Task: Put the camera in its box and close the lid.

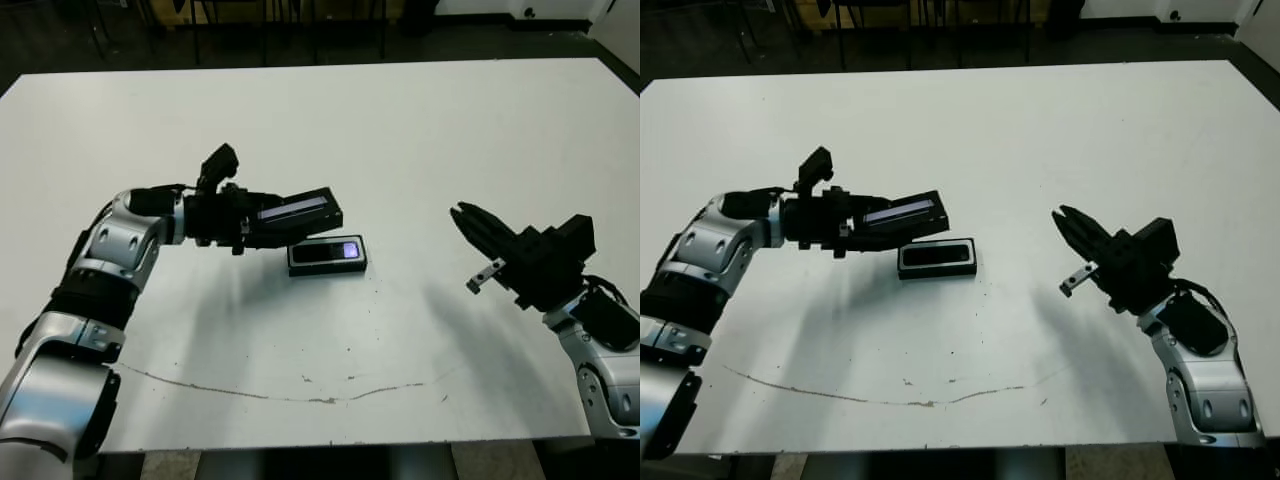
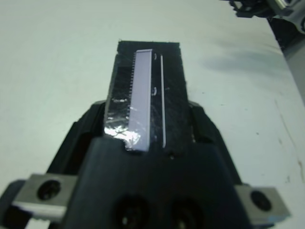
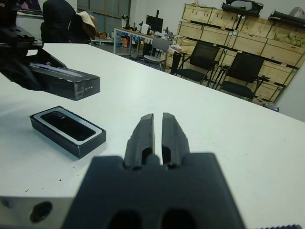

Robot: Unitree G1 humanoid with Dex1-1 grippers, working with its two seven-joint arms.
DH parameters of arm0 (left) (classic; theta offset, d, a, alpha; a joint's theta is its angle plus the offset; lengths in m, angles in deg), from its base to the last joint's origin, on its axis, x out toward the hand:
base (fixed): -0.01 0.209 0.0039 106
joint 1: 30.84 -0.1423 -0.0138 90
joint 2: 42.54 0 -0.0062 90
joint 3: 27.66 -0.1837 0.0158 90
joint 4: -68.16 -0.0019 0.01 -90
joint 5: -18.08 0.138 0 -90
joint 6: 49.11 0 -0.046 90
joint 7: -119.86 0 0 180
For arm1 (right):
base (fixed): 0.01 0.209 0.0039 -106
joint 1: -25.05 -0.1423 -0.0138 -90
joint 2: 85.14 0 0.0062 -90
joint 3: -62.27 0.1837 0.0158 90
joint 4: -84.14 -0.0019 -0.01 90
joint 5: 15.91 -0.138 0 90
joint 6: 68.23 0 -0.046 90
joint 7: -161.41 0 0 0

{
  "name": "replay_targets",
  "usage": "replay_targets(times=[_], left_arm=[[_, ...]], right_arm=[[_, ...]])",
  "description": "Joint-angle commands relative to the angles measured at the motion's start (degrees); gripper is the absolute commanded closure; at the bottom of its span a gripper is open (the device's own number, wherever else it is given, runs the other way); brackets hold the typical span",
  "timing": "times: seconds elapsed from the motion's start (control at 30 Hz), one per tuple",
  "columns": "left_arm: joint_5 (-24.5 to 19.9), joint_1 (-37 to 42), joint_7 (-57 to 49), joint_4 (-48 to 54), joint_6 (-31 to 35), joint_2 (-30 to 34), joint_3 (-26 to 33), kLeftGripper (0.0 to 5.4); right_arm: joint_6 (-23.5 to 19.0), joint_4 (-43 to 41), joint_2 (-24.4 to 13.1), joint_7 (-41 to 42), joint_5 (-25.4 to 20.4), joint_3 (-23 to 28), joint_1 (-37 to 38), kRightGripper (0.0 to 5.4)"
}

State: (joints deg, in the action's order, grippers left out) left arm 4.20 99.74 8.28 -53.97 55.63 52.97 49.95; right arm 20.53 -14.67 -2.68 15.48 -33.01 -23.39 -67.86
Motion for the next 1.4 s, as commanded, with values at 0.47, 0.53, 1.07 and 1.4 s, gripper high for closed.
replay_targets(times=[0.47,0.53,1.07,1.4], left_arm=[[7.5,4.2,2.9,-12.1,-8.0,-2.4,-1.4,2.63],[7.9,4.7,3.5,-13.2,-7.6,-2.6,-1.6,2.63],[10.6,7.8,10.1,-21.1,-9.0,-5.0,-2.7,2.63],[10.7,8.1,11.8,-22.5,-9.1,-5.9,-2.2,2.63]], right_arm=[[-1.1,-0.1,-0.9,1.1,0.6,-0.5,0.6,5.4],[-0.7,0.3,-0.8,1.5,0.2,-0.5,0.6,5.4],[-1.2,-0.2,-0.8,1.3,0.5,-0.2,1.2,5.4],[-1.7,-0.5,-1.0,1.3,0.4,-0.1,1.2,5.4]])
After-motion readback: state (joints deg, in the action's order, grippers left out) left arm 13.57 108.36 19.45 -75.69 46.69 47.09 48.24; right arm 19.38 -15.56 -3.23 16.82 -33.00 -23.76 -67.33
